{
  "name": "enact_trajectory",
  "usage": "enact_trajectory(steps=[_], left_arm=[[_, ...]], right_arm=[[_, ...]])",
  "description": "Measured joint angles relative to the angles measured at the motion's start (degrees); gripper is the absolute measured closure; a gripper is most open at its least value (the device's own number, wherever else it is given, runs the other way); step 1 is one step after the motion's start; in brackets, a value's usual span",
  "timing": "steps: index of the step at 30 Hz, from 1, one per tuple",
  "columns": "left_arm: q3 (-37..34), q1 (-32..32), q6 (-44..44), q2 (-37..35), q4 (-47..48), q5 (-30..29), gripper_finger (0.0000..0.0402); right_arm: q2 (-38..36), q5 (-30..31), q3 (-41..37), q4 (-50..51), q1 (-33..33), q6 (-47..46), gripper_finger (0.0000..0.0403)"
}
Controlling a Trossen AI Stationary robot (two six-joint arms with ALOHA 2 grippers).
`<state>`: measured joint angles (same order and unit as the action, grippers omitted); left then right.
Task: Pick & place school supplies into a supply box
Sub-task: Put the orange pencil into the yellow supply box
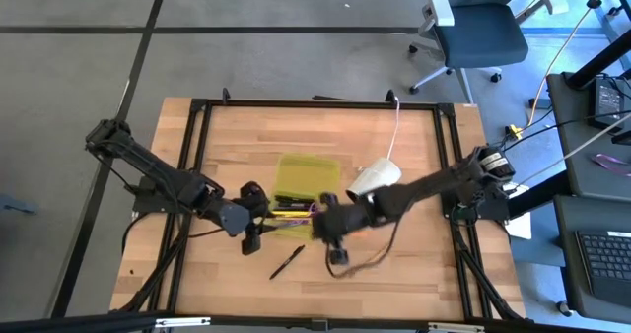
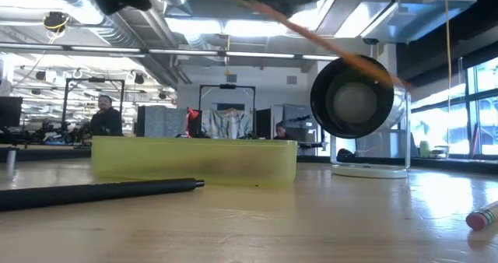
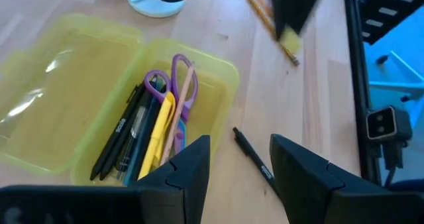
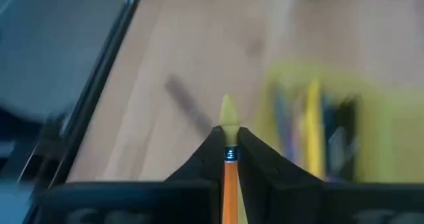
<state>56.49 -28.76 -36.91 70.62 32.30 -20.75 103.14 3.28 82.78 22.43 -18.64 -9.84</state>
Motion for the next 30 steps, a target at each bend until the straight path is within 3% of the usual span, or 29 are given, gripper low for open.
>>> enact_trajectory(steps=[5,9,12,17,30], left_arm=[[0.00,-0.68,-0.62,-0.90,1.18,2.81,0.0253],[0.00,-1.40,-2.72,-1.79,3.00,6.28,0.0252],[0.00,-2.07,-5.05,-2.69,5.26,7.83,0.0252],[0.02,-3.39,-9.30,-4.38,8.32,7.97,0.0254],[0.02,-4.95,-9.94,-5.11,8.80,5.21,0.0255]], right_arm=[[-0.01,-1.92,-0.06,-8.91,4.18,10.47,0.0369],[0.00,-4.29,-0.06,-16.30,6.78,13.57,0.0374],[0.86,-4.85,0.03,-22.23,8.65,9.50,0.0373],[4.39,-4.80,-0.02,-23.30,10.78,-1.93,0.0371],[12.97,-2.90,-0.06,-23.65,13.04,-13.04,0.0365]])
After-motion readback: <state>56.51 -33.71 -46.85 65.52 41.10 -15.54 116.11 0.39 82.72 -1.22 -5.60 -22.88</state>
